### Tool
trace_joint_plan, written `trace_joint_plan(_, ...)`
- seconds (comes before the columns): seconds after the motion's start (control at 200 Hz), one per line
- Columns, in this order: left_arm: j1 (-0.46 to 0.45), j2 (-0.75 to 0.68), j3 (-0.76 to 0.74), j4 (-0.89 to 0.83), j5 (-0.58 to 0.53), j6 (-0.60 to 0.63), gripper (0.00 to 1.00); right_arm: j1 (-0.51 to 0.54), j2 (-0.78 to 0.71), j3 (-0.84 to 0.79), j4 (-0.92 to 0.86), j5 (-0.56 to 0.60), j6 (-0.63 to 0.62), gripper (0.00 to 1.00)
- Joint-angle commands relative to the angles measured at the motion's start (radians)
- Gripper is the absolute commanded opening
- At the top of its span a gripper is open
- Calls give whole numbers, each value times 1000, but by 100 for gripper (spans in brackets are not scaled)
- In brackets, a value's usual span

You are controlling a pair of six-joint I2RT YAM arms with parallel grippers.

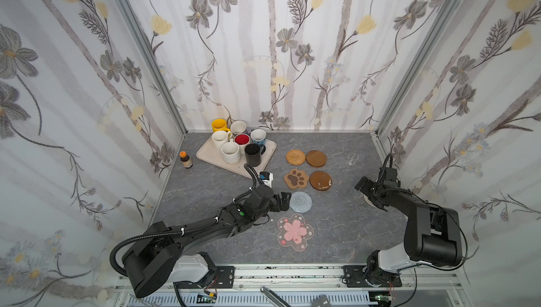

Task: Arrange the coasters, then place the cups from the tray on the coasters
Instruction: 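Push the rainbow zigzag coaster with the right gripper beside the light-blue coaster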

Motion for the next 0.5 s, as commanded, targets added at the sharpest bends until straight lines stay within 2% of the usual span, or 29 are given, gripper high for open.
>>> trace_joint_plan(0.0,2,-6,-2,15,-4,-3,100,41,17,5,-124,-28,-18,100)
trace_joint_plan(0.155,2,-1,-3,15,-7,-3,100,90,15,18,-175,-6,-28,100)
trace_joint_plan(0.495,5,-8,-5,12,-19,7,100,210,-24,-18,-202,-81,-8,100)
